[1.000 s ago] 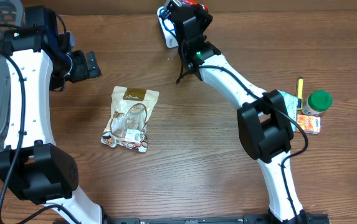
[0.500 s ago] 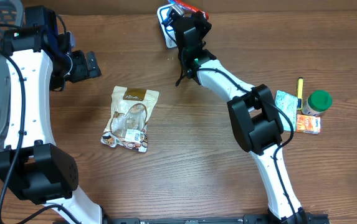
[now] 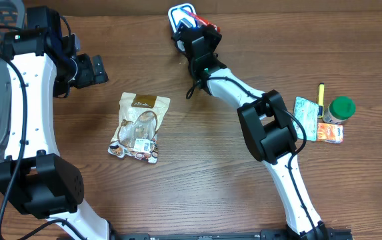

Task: Scan the item barcode
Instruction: 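Lift the red stick and carry it to the white scanner, then hold the red stick against the white scanner window with right gripper, then carry the red stick right and drop it near the jar, then move the right gripper to the Pantree snack bag and grasp it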

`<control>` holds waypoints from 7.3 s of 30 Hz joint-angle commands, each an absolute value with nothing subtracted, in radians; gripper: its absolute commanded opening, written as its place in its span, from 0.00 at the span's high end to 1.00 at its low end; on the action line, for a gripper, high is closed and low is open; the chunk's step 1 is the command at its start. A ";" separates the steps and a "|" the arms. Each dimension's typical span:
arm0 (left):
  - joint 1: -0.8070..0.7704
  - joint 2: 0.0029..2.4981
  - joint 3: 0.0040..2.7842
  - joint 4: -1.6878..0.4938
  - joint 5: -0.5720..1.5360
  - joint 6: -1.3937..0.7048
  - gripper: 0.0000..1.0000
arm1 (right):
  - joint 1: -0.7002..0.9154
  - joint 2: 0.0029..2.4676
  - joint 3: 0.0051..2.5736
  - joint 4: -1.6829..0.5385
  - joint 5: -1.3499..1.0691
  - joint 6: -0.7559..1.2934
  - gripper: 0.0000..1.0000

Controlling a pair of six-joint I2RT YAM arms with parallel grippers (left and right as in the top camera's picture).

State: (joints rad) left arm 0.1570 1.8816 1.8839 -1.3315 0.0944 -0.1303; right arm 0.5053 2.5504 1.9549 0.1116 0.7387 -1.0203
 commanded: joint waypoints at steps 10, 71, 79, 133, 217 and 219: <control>0.149 1.877 1.882 -1.330 0.101 -0.119 0.00 | 0.526 2.548 1.963 0.142 0.819 -1.179 0.93; 0.149 1.877 1.882 -1.330 0.101 -0.119 0.00 | 0.518 2.025 1.963 -0.880 0.315 -0.226 0.97; 0.149 1.877 1.882 -1.330 0.101 -0.119 0.00 | 0.457 2.001 1.952 -1.258 0.162 0.016 0.97; 0.149 1.877 1.882 -1.330 0.101 -0.119 0.00 | -0.036 1.998 1.687 -1.386 -0.027 0.314 0.50; 0.149 1.877 1.882 -1.330 0.101 -0.119 0.00 | 0.631 1.986 1.526 -1.145 0.094 0.531 0.13; 0.149 1.877 1.882 -1.330 0.101 -0.119 0.00 | 0.636 1.986 1.526 -1.123 -0.020 0.529 0.18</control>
